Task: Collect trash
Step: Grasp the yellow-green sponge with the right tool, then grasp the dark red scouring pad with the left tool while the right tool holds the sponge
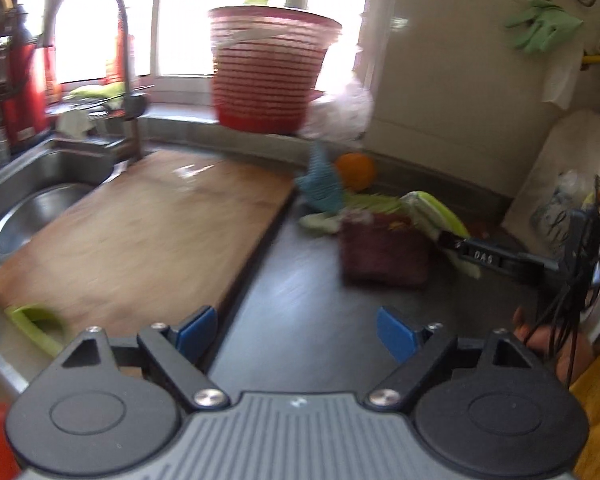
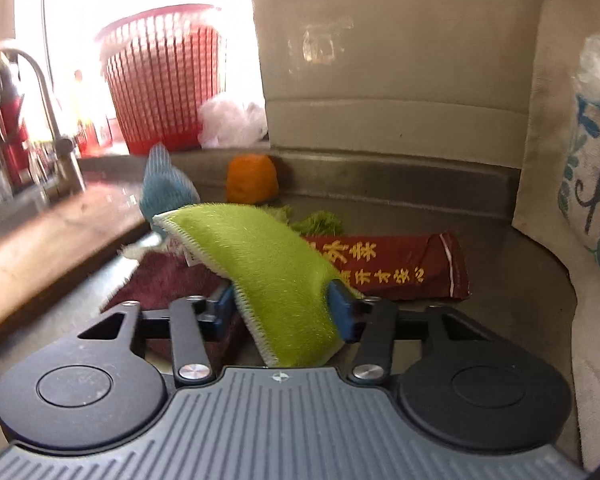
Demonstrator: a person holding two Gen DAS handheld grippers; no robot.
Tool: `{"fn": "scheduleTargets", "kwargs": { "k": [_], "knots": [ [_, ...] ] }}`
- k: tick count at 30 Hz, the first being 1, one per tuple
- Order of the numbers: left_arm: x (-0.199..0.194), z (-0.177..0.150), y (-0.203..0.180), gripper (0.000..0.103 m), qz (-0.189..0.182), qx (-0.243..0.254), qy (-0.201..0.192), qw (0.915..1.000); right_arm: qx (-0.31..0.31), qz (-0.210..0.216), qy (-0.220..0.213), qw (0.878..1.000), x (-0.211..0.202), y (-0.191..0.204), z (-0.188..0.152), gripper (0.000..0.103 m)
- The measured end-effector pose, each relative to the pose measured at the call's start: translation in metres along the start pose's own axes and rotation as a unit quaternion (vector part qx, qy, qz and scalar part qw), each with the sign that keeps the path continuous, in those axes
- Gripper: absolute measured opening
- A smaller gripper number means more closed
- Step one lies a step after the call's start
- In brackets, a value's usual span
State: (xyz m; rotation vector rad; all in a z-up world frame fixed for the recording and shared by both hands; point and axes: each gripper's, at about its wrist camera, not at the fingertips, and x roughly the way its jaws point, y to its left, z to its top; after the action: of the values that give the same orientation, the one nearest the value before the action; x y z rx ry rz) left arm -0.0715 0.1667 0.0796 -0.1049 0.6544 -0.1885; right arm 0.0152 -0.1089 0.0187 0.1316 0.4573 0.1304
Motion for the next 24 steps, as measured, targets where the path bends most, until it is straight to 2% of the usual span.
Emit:
{"fn": "scheduleTargets", "kwargs": {
  "k": [6, 12, 17, 19, 24],
  "knots": [
    [0.049, 0.023, -0.033, 0.087, -0.050, 0.022, -0.004, 0.9985, 0.109, 0.049, -0.013, 0.993, -0.010, -0.036, 0.006, 0.043],
    [0.104, 0.032, -0.057, 0.087, -0.063, 0.045, 0.010, 0.9970, 0.183, 0.080, -0.023, 0.979, -0.018, -0.064, 0.005, 0.041],
    [0.128, 0.032, -0.072, 0.087, -0.080, 0.059, 0.015, 0.9950, 0.187, 0.085, -0.022, 0.978, -0.019, -0.065, 0.004, 0.040],
    [0.137, 0.030, -0.077, 0.087, -0.072, 0.072, 0.022, 0.9946, 0.187, 0.085, -0.023, 0.978, -0.020, -0.066, 0.004, 0.040],
    [0.157, 0.033, -0.071, 0.087, -0.057, 0.044, 0.029, 0.9970, 0.175, 0.085, -0.021, 0.981, -0.021, -0.064, 0.005, 0.040]
  ]
}}
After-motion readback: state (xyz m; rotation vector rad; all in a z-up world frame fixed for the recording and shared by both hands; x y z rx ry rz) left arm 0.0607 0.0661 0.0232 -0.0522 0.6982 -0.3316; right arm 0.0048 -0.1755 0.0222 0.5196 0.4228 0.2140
